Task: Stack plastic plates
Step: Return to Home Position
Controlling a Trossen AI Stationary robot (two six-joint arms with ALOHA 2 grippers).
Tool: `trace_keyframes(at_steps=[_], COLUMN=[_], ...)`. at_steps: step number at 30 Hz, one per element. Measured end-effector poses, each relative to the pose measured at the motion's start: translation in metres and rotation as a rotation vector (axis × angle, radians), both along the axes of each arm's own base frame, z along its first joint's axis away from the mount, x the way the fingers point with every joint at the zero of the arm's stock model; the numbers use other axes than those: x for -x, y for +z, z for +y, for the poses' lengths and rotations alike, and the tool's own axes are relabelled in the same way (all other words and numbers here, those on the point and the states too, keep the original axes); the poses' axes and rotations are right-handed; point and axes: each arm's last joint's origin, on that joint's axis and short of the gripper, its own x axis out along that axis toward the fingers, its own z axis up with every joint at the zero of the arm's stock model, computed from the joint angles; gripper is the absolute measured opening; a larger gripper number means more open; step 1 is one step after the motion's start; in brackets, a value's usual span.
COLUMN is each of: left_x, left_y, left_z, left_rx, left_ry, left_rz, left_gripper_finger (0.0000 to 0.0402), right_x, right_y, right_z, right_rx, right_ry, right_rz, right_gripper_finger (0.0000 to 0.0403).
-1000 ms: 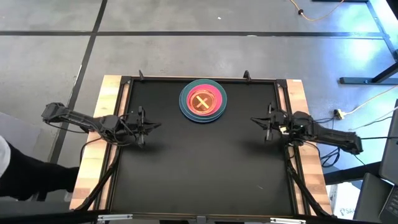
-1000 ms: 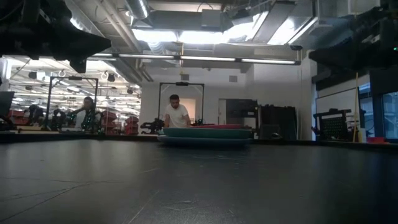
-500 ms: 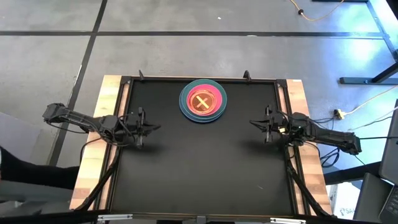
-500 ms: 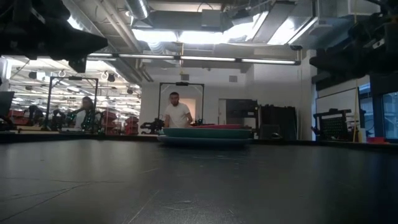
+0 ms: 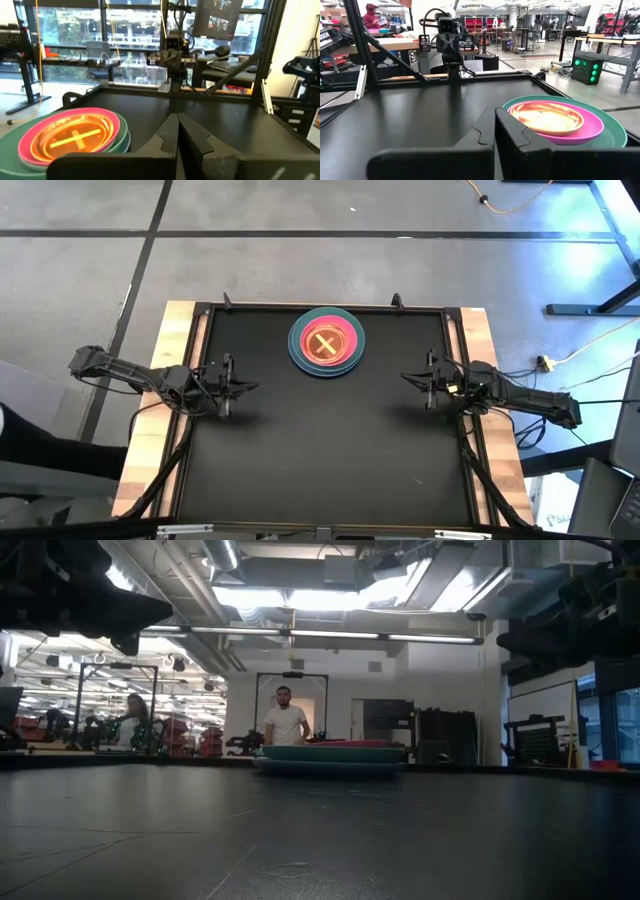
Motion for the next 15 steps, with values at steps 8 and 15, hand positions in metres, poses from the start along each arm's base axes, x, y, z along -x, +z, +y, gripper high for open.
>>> trace_keyframes(at_steps=[8, 15], left_x=[-0.003, -0.025], left_y=[0.008, 0.048], left_z=[0.003, 0.007], left_rx=[0.054, 0.005], left_ry=[0.064, 0.075], left_rz=[0.059, 0.143], left_gripper_finger=[0.0004, 0.0004], right_x=[0.0, 0.0], right_y=[0.0, 0.0], right_z=[0.0, 0.0], right_rx=[0.0, 0.0], right_ry=[-0.001, -0.001], right_rz=[0.0, 0.001], right_gripper_finger=[0.0005, 0.0005])
